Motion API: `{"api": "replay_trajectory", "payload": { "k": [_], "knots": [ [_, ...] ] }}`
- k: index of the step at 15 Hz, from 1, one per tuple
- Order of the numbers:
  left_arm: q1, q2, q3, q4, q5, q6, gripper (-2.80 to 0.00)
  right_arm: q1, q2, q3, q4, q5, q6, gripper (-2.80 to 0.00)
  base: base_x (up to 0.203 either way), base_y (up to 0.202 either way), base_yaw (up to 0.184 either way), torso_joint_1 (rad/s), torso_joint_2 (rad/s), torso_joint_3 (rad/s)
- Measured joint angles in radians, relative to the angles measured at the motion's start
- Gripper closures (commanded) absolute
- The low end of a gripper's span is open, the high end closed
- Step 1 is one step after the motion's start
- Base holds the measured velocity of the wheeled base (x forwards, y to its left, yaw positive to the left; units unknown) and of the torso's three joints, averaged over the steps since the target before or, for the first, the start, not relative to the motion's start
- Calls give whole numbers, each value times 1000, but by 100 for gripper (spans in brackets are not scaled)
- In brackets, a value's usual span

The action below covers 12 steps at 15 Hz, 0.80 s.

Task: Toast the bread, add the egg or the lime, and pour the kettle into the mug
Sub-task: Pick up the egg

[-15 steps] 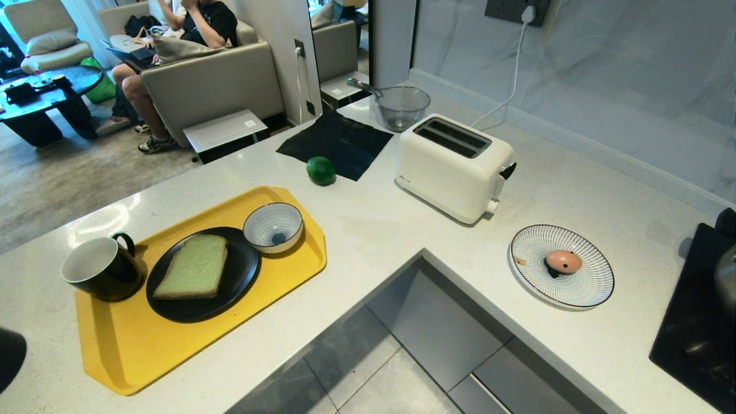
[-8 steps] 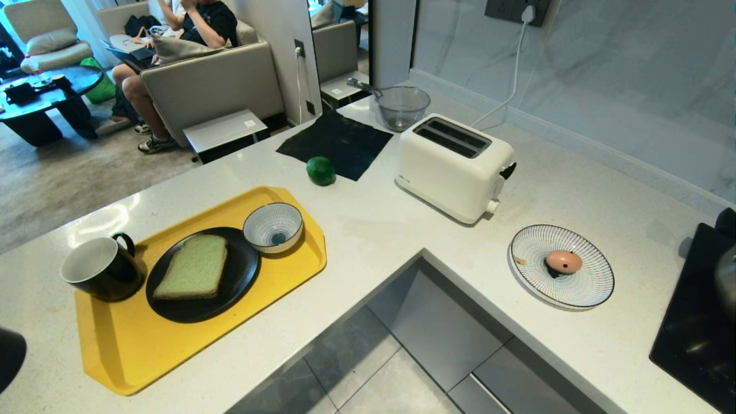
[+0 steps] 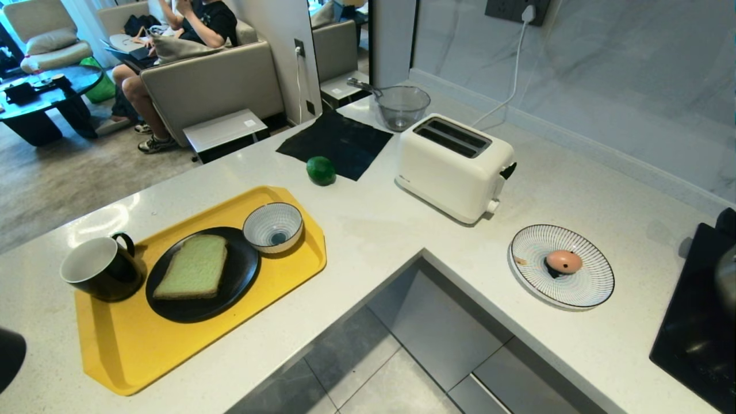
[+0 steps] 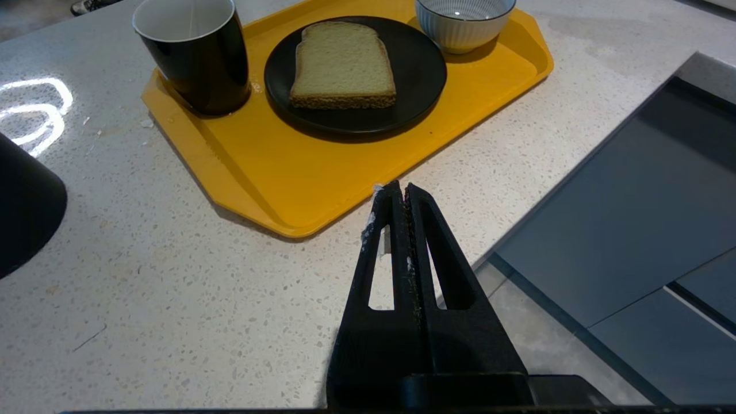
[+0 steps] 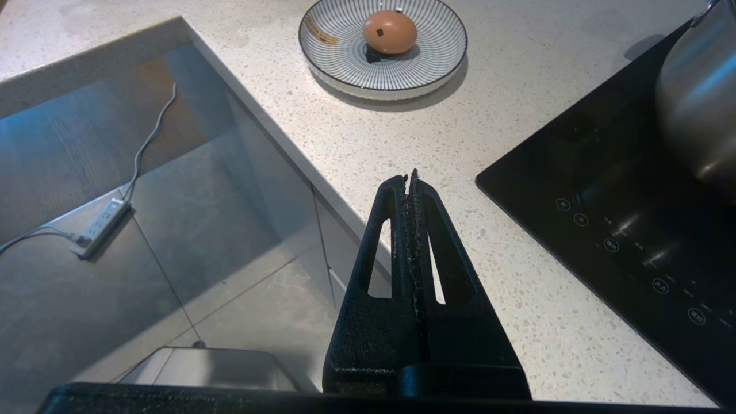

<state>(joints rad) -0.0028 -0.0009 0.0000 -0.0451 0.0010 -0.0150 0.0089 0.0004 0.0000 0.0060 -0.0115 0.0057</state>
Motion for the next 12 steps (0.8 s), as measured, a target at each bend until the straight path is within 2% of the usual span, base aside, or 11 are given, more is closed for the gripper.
{"api": "replay_trajectory", "payload": {
  "k": [7, 12],
  "knots": [
    [0, 0, 0, -1, 3, 0, 0, 0, 0, 0, -1, 0, 0, 0, 0, 0, 0, 4, 2, -165],
    [0, 0, 0, -1, 3, -1, 0, 0, 0, 0, -1, -1, -10, 0, 0, 0, 0, 2, 1, -21]
  ]
}}
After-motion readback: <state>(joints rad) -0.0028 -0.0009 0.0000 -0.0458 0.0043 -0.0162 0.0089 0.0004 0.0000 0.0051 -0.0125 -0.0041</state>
